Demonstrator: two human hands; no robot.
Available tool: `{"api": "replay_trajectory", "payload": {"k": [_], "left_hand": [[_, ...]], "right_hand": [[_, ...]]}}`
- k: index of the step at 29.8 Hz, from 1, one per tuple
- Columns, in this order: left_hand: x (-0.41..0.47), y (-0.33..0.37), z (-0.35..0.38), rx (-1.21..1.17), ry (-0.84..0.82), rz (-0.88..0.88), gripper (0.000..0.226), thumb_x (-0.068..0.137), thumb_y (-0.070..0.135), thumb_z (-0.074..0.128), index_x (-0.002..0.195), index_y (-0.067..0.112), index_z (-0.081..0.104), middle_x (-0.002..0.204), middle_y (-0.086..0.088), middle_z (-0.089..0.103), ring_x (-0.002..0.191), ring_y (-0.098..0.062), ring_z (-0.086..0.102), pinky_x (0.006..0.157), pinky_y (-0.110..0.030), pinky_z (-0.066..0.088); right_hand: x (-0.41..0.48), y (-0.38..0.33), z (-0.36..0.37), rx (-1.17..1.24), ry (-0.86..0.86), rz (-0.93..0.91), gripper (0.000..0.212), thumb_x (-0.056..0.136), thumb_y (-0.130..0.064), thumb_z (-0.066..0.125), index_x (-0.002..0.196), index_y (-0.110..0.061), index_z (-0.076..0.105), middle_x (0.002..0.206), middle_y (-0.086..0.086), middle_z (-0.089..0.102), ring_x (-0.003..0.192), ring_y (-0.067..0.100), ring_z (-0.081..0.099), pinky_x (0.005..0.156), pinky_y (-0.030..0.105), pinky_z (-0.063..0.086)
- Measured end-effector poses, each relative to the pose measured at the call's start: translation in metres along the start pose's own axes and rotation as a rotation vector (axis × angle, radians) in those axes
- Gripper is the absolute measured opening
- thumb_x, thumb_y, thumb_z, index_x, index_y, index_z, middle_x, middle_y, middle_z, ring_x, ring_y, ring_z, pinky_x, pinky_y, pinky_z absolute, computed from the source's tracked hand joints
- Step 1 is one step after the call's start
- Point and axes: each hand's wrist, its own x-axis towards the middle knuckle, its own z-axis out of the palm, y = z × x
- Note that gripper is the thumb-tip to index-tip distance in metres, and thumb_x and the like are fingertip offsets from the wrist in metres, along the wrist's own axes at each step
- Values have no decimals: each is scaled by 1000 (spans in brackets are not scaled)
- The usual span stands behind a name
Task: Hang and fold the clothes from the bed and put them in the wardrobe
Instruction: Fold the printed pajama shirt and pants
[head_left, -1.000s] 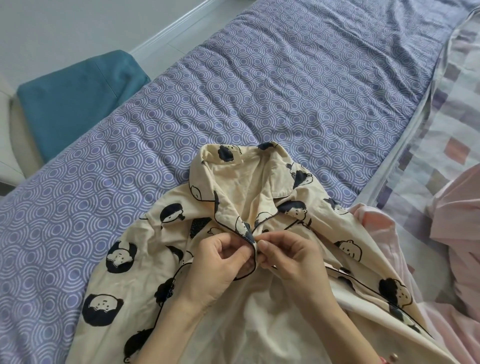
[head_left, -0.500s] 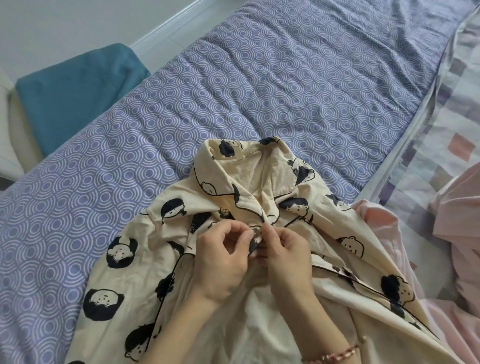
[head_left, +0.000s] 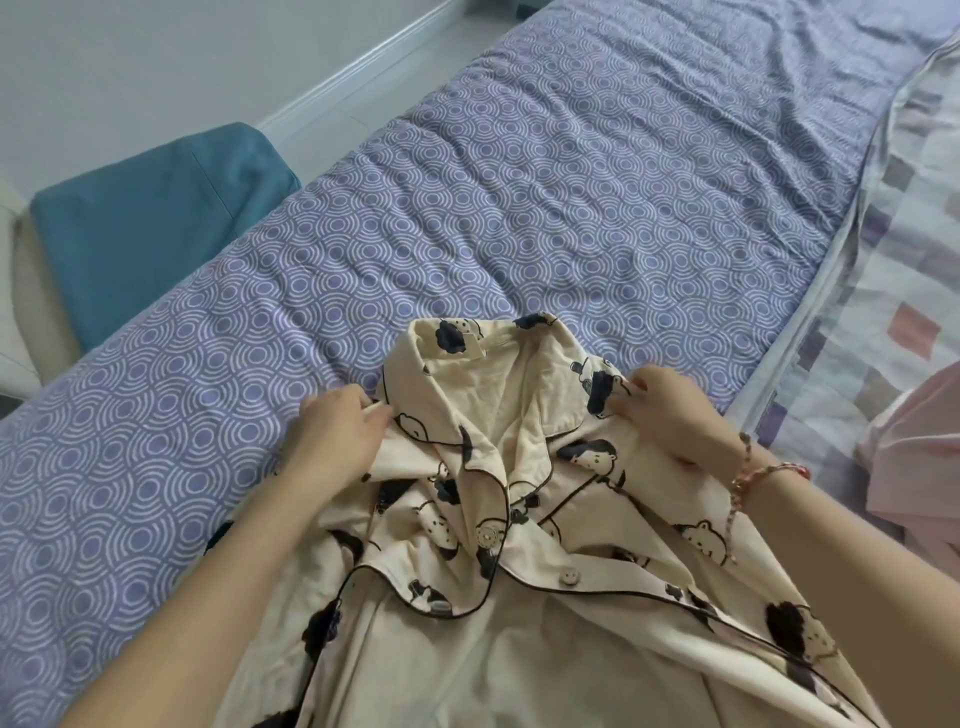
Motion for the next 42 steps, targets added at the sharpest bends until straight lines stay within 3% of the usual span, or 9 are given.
{"api": "replay_trajectory", "payload": {"k": [3, 6, 12, 14, 19, 24, 30, 35, 42], "left_hand": [[-2, -8, -25, -343, 250, 37, 21, 96, 23, 48, 83, 6, 47, 79, -11, 51, 77, -24, 44, 61, -32, 23], [21, -23, -78, -257, 553, 151, 21, 96, 20, 49, 90, 0, 51, 81, -25, 54, 78, -37, 50, 66, -37, 27], [101, 8, -114, -141, 641, 214, 29, 96, 20, 49, 112, -4, 52, 112, -31, 54, 105, -42, 49, 87, -45, 35], [88, 26, -90, -95, 608, 328, 29, 94, 20, 52, 111, -2, 56, 114, -28, 53, 108, -40, 48, 91, -45, 35], [14, 25, 9, 4, 271, 664, 38, 82, 48, 44, 77, 15, 63, 77, -3, 61, 74, -27, 60, 66, -33, 50], [11, 16, 40, 105, 316, 587, 25, 74, 37, 54, 80, 14, 63, 80, -5, 58, 76, -28, 60, 63, -36, 54], [4, 30, 44, 47, 357, 626, 26, 82, 31, 44, 74, 13, 61, 70, -5, 58, 65, -27, 60, 51, -30, 48], [-4, 54, 46, -366, 140, 296, 12, 89, 17, 54, 93, 9, 63, 95, -9, 65, 91, -27, 57, 75, -32, 41], [-6, 65, 40, -837, -117, 17, 20, 84, 23, 67, 69, 13, 58, 66, 1, 58, 67, -15, 52, 65, -24, 39]], "right_hand": [[-1, 1, -26, 102, 197, -71, 16, 94, -14, 49, 82, -4, 51, 77, 7, 53, 72, 25, 49, 61, 32, 38], [2, 10, -74, -30, 504, -58, 13, 90, -15, 53, 87, -3, 60, 78, 16, 54, 77, 33, 55, 65, 34, 37], [51, -19, -117, -263, 584, -47, 36, 93, -25, 54, 118, 1, 53, 117, 26, 48, 103, 36, 46, 92, 46, 37], [41, -42, -96, -211, 587, -127, 39, 90, -21, 58, 124, -2, 53, 124, 24, 46, 117, 34, 41, 98, 36, 26], [-6, -72, 2, 144, 187, -359, 14, 87, -2, 54, 87, -8, 67, 74, -3, 57, 68, 10, 46, 62, 20, 32], [7, -69, 39, 35, 75, -301, 9, 88, -19, 60, 93, -13, 63, 101, 8, 55, 93, 26, 56, 83, 31, 44], [1, -64, 40, -168, 59, -313, 14, 89, -23, 58, 93, -13, 48, 106, 8, 51, 99, 26, 52, 79, 33, 42], [7, -57, 35, -48, 31, -328, 9, 88, -9, 55, 95, -5, 59, 94, 4, 49, 91, 23, 49, 69, 25, 27], [-8, -71, 34, 333, 84, -256, 17, 80, -17, 69, 65, -16, 62, 65, -4, 62, 62, 8, 55, 61, 21, 41]]}}
